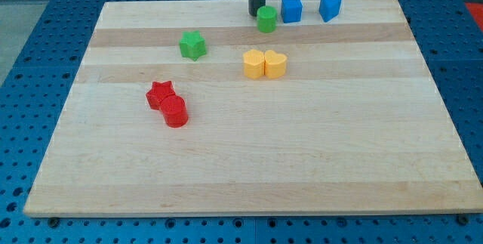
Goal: Push green circle into green star
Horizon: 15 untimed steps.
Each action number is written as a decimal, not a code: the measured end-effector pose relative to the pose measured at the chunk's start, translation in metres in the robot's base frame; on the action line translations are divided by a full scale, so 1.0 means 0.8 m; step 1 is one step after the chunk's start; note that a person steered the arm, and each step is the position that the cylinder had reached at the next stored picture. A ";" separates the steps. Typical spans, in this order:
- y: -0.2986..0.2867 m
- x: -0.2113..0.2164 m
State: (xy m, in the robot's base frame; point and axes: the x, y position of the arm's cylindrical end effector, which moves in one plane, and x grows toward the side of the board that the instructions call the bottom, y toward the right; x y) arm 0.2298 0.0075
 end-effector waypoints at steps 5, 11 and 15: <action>0.039 0.020; 0.006 0.104; -0.024 0.051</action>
State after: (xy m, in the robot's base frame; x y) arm 0.2706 -0.0120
